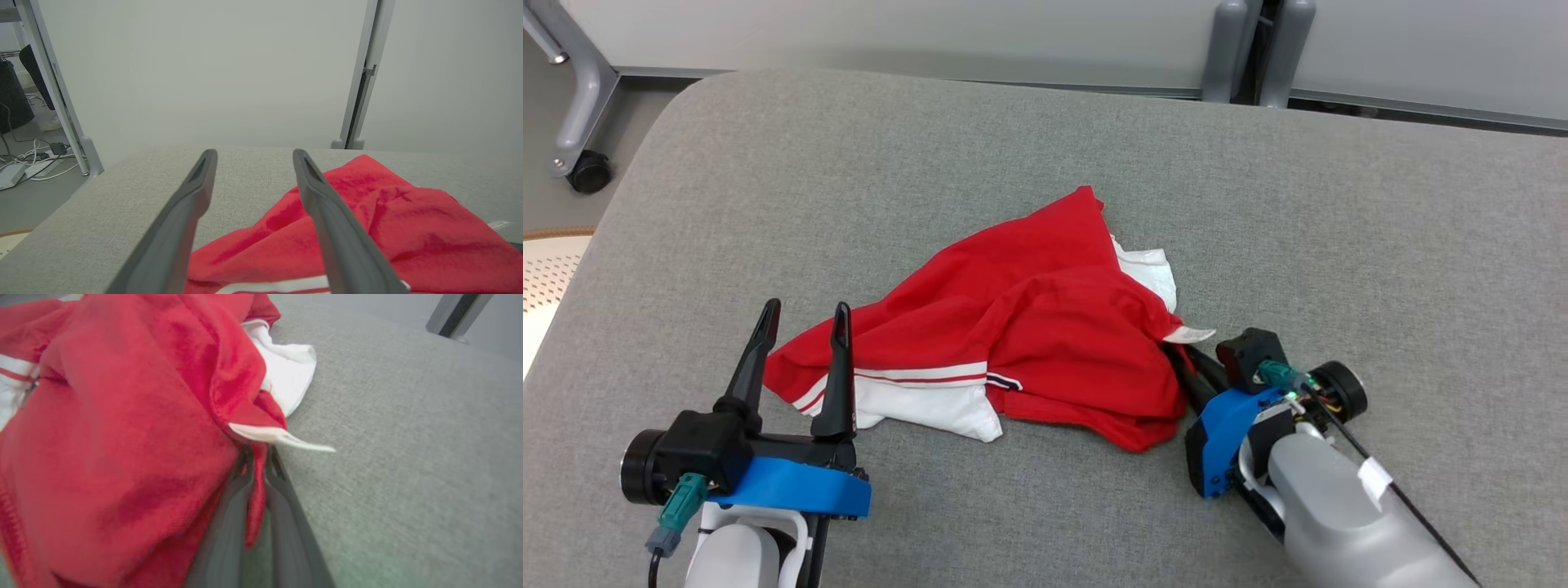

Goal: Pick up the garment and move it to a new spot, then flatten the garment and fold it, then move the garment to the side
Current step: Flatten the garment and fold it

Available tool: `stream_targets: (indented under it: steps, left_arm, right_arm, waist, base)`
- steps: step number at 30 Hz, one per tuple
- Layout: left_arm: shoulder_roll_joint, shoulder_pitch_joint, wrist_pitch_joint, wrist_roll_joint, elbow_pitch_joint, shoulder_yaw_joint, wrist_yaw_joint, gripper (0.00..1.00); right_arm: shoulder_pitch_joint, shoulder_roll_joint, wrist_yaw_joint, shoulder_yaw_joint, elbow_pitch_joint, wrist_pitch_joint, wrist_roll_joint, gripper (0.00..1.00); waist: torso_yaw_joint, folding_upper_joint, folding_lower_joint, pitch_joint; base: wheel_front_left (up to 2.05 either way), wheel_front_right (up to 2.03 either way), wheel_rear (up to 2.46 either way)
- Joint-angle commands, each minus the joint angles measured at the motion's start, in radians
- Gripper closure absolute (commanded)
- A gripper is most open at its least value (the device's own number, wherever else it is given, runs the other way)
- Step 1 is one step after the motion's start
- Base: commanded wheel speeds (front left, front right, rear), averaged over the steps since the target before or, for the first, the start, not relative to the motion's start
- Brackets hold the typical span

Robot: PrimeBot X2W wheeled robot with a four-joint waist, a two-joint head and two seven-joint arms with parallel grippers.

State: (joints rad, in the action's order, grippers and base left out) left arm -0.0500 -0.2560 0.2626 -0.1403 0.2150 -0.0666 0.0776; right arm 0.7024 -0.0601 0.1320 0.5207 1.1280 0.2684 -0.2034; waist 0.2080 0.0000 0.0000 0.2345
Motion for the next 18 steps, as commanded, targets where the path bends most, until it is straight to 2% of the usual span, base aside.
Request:
stream_targets:
  steps: [1,9,11,18]
  left_arm:
    - [-0.002,0.012,0.003,-0.004,0.001,0.006,-0.005,0.0]
    - [-0.002,0.046,0.003,0.004,0.006,0.021,-0.001,0.0]
    - [-0.002,0.05,0.003,0.005,0.007,0.023,0.001,0.0]
    - [-0.003,0.077,0.003,0.001,0.011,0.026,-0.001,0.0]
  right_arm:
    - [0.003,-0.041,-0.002,-0.017,-0.03,-0.005,-0.005,1.0]
    - [-0.087,-0.148,-0.002,-0.176,-0.284,-0.004,0.062,1.0]
    - [-0.102,-0.157,-0.002,-0.198,-0.316,-0.004,0.077,1.0]
    - [-0.24,-0.198,-0.002,-0.314,-0.555,-0.004,0.169,1.0]
  waist:
    - [-0.012,0.0,0.0,-0.01]
    - [-0.078,0.0,0.0,-0.056]
    - [-0.087,0.0,0.0,-0.062]
    - [-0.14,0.0,0.0,-0.093]
  base:
    - [0.0,0.0,0.0]
    - [0.0,0.0,0.0]
    - [0.0,0.0,0.0]
    - [0.0,0.0,0.0]
